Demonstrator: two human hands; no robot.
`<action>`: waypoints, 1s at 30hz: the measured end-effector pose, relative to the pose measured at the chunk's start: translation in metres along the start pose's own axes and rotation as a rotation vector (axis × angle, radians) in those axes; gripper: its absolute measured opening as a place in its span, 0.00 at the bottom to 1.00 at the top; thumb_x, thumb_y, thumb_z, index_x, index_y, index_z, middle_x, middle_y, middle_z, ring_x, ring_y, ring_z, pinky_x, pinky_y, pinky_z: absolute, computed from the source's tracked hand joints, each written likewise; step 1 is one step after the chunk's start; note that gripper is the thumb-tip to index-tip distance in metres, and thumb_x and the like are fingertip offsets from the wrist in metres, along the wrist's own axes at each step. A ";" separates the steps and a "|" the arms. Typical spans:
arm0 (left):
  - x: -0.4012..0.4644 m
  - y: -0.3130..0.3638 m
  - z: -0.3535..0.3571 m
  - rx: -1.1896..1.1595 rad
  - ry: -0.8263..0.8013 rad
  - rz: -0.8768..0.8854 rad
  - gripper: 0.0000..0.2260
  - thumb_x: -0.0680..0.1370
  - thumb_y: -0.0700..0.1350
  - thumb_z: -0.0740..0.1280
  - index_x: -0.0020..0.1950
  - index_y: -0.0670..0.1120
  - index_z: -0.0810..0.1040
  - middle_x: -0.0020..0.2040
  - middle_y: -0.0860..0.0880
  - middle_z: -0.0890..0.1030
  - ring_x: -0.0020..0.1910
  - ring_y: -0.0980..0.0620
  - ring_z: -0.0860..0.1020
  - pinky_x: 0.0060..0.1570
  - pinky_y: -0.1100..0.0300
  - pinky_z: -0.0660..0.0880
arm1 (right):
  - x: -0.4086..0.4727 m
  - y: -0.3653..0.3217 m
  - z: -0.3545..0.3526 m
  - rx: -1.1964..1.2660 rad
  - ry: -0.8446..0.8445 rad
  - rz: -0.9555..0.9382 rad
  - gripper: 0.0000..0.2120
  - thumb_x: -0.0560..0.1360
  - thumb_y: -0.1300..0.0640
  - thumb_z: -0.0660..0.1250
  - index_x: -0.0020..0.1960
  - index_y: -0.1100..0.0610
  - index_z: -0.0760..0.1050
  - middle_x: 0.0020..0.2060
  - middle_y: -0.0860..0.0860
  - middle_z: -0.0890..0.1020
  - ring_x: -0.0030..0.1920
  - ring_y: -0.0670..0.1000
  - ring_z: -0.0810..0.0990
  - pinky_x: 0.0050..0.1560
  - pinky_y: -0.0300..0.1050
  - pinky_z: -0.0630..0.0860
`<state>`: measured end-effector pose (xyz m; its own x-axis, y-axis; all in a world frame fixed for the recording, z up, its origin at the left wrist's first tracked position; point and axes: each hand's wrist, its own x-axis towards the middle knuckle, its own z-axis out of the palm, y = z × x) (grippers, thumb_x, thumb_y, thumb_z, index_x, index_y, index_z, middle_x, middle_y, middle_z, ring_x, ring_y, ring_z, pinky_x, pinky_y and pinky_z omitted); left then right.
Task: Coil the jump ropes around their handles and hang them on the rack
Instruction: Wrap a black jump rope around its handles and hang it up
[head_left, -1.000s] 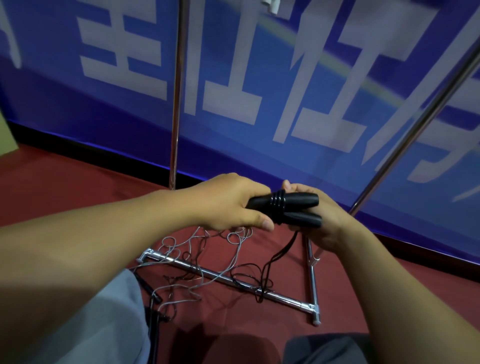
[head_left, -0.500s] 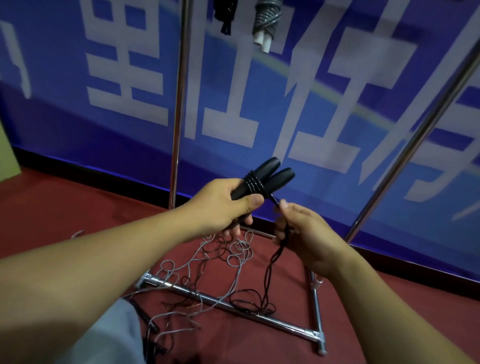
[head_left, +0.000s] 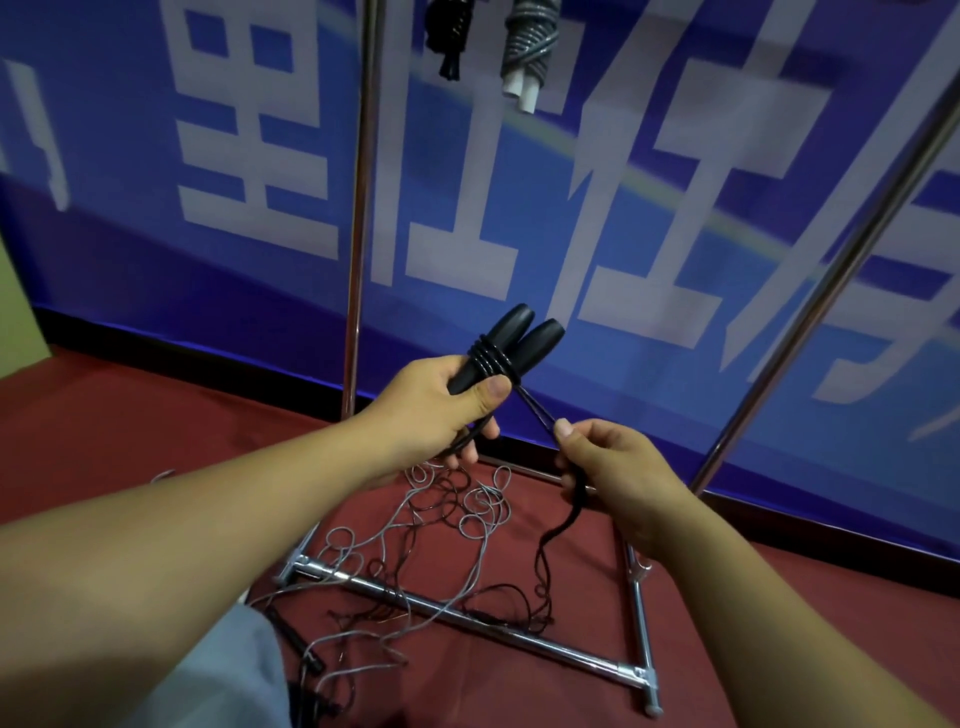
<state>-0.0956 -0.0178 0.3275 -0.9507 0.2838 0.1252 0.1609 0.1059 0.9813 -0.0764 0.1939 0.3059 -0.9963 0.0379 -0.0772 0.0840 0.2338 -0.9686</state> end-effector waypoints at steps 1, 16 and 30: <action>0.000 0.000 0.000 0.002 -0.001 0.000 0.08 0.80 0.52 0.67 0.50 0.48 0.77 0.35 0.47 0.83 0.27 0.50 0.78 0.25 0.61 0.74 | 0.000 -0.001 0.000 -0.001 0.016 0.002 0.15 0.79 0.48 0.67 0.42 0.59 0.76 0.30 0.51 0.76 0.29 0.48 0.72 0.31 0.39 0.74; 0.017 -0.019 -0.015 0.178 0.152 -0.056 0.07 0.79 0.52 0.69 0.49 0.50 0.79 0.33 0.48 0.82 0.24 0.50 0.77 0.25 0.61 0.73 | -0.007 -0.010 0.009 -0.105 0.029 -0.053 0.18 0.80 0.44 0.65 0.37 0.54 0.79 0.28 0.51 0.72 0.27 0.48 0.67 0.32 0.44 0.68; 0.021 -0.018 -0.023 0.734 0.072 -0.040 0.13 0.77 0.63 0.68 0.45 0.54 0.76 0.29 0.52 0.80 0.21 0.59 0.76 0.34 0.56 0.77 | -0.012 -0.011 0.014 -0.394 0.320 -0.327 0.09 0.75 0.50 0.73 0.40 0.52 0.78 0.26 0.40 0.77 0.28 0.41 0.74 0.33 0.37 0.68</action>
<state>-0.1246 -0.0359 0.3156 -0.9704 0.2061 0.1257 0.2382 0.7324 0.6378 -0.0657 0.1773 0.3143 -0.9216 0.1797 0.3439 -0.1642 0.6225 -0.7652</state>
